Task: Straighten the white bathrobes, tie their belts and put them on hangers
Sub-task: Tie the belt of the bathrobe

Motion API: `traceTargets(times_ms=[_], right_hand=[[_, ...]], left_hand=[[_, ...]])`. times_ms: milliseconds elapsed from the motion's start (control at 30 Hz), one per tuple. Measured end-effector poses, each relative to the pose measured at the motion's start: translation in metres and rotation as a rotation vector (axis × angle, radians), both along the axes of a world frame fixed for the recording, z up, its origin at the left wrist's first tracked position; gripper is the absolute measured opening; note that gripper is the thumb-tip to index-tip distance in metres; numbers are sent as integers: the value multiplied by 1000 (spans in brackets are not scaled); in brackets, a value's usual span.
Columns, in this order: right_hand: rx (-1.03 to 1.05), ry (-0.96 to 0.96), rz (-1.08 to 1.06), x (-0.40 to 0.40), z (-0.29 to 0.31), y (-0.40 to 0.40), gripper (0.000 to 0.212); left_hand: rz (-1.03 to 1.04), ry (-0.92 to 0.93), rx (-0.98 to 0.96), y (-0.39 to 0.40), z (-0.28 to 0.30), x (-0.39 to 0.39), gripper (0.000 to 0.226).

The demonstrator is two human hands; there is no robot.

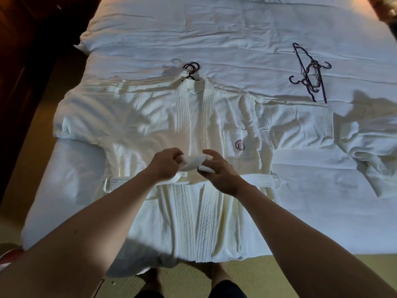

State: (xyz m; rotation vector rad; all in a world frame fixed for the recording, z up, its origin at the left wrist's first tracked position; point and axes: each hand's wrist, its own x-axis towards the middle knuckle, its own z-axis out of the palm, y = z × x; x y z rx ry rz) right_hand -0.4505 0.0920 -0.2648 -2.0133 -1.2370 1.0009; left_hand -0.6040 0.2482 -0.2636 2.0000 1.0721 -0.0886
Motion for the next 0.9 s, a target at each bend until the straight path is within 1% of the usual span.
traceTargets(times_ms=[33,67,133,200,267,333,400,433,500,567,633,667,700,733,767,800,833,867,900], right_hand=[[34,7,-15,0,-1,-5,26],[82,-20,-19,-1,0,-11,29],[207,-184,14,-3,1,-21,36],[302,-324,22,-1,-4,-30,39],[330,-341,-110,0,-10,-32,35],[256,-331,-343,7,-20,-38,26],[62,-328,-479,13,-26,-43,20],[-46,-321,-502,14,-30,-43,21],[-204,-293,-510,14,-28,-39,25],[-262,-196,-460,19,-27,-34,23],[-170,-70,-372,25,-26,-41,25],[-106,-73,-355,29,-27,-49,32],[-68,-109,-399,34,-28,-58,39],[-65,-179,-499,41,-29,-66,44],[-116,-266,-636,48,-33,-72,46],[-217,-339,-765,54,-34,-78,48],[-350,-357,-858,60,-38,-82,52],[-472,-333,-900,66,-43,-84,56],[-558,-298,-899,69,-46,-85,58]], left_hand=[[-50,52,76,0,0,3,20],[-106,120,155,-1,0,8,22],[-238,244,389,-3,3,15,23],[-348,310,633,2,1,18,19],[-377,400,761,14,-4,5,18],[-381,503,786,25,-9,-7,23],[-388,543,822,30,-13,-17,27],[-378,560,814,29,-13,-21,28],[-333,552,724,24,-20,-26,30],[-218,501,600,18,-29,-33,29],[76,379,464,12,-33,-42,26],[269,312,402,9,-35,-49,31],[438,271,361,6,-37,-55,37],[560,263,343,3,-40,-63,41],[641,285,324,0,-41,-71,45],[699,330,288,-2,-44,-80,48],[743,375,234,-3,-48,-90,52],[774,414,168,-2,-53,-98,57],[797,437,102,-1,-57,-105,61]])
